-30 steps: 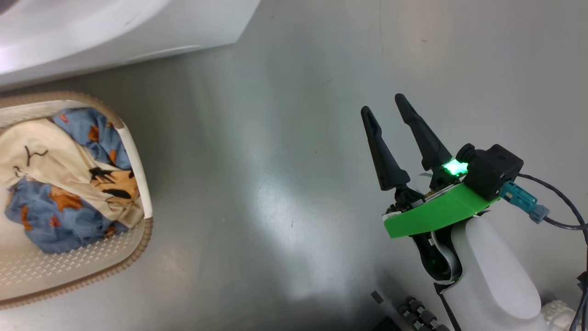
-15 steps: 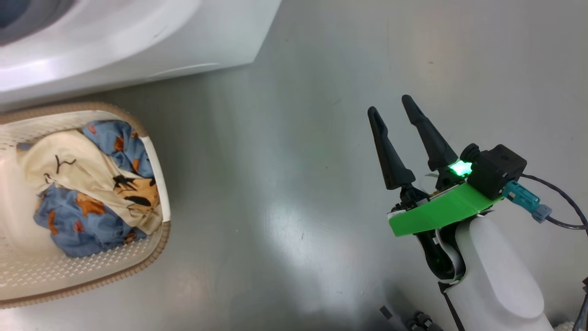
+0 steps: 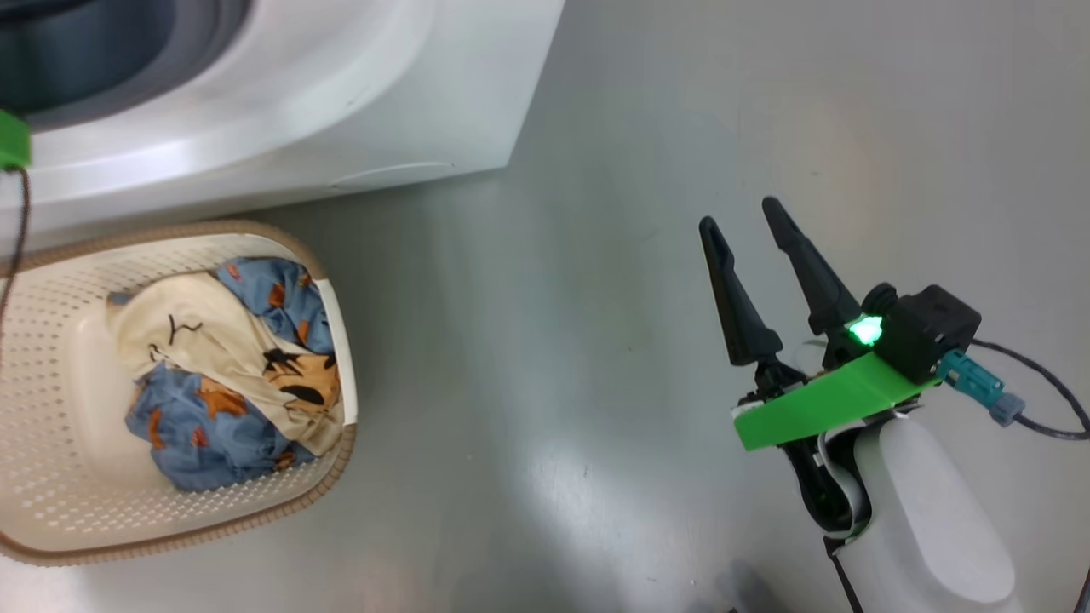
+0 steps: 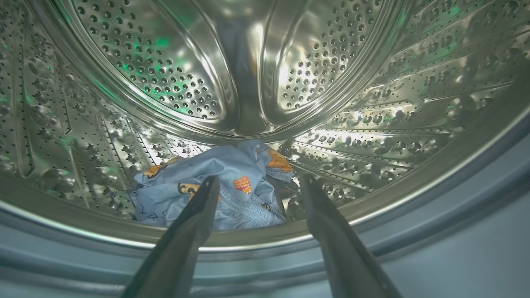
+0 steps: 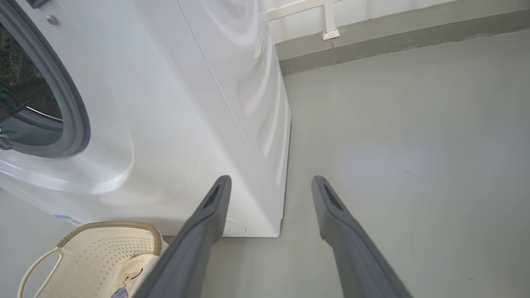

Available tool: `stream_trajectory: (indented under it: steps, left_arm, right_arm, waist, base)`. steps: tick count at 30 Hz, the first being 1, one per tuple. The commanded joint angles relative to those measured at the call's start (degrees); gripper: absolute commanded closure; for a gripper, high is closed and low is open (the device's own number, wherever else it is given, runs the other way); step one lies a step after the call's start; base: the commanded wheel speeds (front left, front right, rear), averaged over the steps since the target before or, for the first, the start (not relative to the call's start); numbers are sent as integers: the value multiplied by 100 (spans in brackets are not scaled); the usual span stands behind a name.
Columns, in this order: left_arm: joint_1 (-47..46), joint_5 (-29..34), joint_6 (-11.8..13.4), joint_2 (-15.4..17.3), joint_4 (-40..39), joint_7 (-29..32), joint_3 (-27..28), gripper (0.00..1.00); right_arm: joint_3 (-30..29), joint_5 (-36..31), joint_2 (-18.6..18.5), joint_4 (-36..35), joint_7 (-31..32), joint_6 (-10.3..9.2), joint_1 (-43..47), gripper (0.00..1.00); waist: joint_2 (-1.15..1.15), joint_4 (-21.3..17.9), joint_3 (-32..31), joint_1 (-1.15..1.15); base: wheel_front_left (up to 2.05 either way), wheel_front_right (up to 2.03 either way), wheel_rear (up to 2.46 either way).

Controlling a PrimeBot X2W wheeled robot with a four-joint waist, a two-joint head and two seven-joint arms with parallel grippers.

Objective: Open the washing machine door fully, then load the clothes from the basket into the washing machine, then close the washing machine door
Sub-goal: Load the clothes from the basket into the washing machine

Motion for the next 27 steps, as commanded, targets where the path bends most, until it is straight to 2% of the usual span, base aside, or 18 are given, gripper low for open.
stream_trajectory:
  steps: [1, 10, 17, 27]
  left_arm:
    - [273, 5, 68, 233, -279, -64, 188, 0]
    - [1365, 210, 273, -79, -1482, -76, 766, 0]
    - [2184, 445, 291, -341, -2177, -77, 1180, 0]
    - [3592, 1023, 183, -1024, -3189, -77, 1851, 0]
  right_arm:
    - [95, -65, 38, -81, -27, 16, 269, 0]
    - [49, -112, 38, 8, -27, 16, 401, 0]
    - [32, -113, 38, 64, -27, 16, 506, 0]
    - [8, -155, 38, 149, -27, 16, 731, 0]
  waist:
    - [0, 104, -186, 0]
    - [0, 145, -590, 0]
    - [0, 150, -902, 0]
    - [0, 145, -1495, 0]
  base:
    - [0, 0, 0]
    - [0, 0, 0]
    - [0, 0, 0]
    - [0, 0, 0]
